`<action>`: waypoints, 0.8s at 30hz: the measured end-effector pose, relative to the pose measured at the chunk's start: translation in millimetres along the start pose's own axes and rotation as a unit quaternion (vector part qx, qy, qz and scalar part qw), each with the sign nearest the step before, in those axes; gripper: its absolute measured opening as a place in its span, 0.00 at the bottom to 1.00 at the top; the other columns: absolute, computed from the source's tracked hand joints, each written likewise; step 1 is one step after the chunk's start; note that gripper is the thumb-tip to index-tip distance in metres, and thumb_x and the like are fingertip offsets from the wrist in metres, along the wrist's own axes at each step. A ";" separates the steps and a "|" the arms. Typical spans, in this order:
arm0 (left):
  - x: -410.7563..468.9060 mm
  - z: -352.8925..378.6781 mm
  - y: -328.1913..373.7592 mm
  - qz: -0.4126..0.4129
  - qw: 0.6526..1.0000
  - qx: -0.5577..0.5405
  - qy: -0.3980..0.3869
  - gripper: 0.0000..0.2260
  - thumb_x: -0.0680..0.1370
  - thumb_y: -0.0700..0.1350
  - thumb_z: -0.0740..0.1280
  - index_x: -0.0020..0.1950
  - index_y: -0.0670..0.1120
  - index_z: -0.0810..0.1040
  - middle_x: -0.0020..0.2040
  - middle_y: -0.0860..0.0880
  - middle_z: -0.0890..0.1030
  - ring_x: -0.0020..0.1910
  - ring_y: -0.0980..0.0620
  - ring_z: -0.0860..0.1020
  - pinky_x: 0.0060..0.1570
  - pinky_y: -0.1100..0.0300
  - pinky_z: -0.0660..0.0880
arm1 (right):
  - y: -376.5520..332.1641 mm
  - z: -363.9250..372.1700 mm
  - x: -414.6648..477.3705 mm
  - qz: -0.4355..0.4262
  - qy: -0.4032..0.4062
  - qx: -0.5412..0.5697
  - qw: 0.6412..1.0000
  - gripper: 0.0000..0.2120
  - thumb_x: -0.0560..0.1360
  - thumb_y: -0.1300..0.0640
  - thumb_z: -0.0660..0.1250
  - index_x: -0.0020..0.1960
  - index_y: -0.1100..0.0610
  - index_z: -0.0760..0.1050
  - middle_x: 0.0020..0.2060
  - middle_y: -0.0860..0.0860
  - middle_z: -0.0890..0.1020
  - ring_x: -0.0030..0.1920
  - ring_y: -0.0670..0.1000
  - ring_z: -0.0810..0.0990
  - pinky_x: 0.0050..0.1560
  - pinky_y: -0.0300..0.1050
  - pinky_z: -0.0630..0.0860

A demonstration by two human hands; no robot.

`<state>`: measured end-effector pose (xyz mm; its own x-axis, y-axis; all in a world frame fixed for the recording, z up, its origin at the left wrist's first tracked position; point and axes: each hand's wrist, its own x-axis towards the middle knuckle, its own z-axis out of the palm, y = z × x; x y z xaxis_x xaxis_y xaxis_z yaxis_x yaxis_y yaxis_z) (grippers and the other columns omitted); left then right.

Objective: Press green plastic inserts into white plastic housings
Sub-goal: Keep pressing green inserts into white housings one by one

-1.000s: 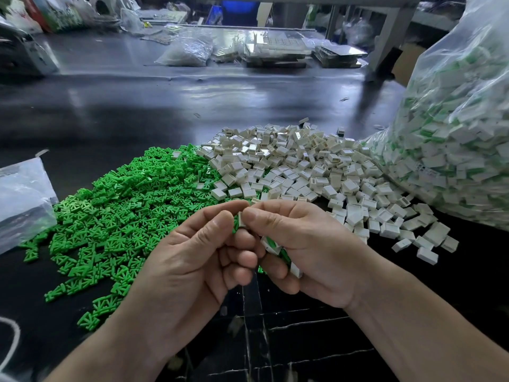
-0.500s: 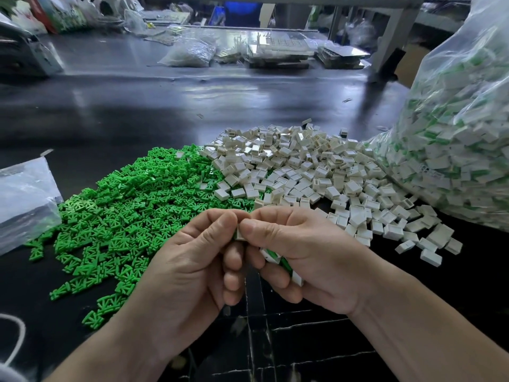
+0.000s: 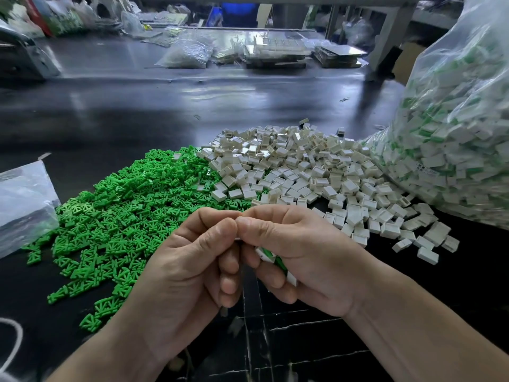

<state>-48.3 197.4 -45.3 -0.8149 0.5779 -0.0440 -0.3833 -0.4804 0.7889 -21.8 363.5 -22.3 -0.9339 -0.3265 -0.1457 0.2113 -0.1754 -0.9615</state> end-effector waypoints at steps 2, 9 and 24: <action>-0.1 1.1 0.4 0.001 1.000 0.004 0.004 0.18 0.62 0.48 0.82 0.47 0.45 0.80 0.28 0.44 0.76 0.20 0.53 0.72 0.20 0.65 0.70 | -0.3 -0.6 -0.4 0.002 0.001 0.003 1.000 0.09 0.82 0.56 0.65 0.46 0.60 0.78 0.32 0.53 0.75 0.22 0.45 0.68 0.18 0.35 0.65; -1.1 2.5 1.8 0.008 1.000 0.011 0.005 0.17 0.62 0.48 0.82 0.45 0.45 0.80 0.28 0.44 0.77 0.19 0.53 0.73 0.20 0.65 0.70 | -3.1 0.8 -1.9 0.008 -0.003 0.010 1.000 0.09 0.81 0.55 0.65 0.45 0.58 0.79 0.31 0.52 0.75 0.22 0.45 0.68 0.18 0.35 0.64; -3.7 -1.0 4.4 0.121 0.975 0.186 0.004 0.15 0.71 0.49 0.74 0.55 0.45 0.80 0.35 0.43 0.81 0.29 0.46 0.80 0.27 0.57 0.76 | -0.8 -1.8 1.2 0.002 -0.006 0.046 0.999 0.14 0.77 0.52 0.64 0.37 0.60 0.72 0.35 0.61 0.70 0.22 0.47 0.67 0.18 0.35 0.62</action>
<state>-47.4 192.4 -42.3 -0.8654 0.4724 0.1672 0.0033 -0.3282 0.9446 -23.6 364.9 -22.1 -0.9294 -0.3388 -0.1462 0.2416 -0.2593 -0.9351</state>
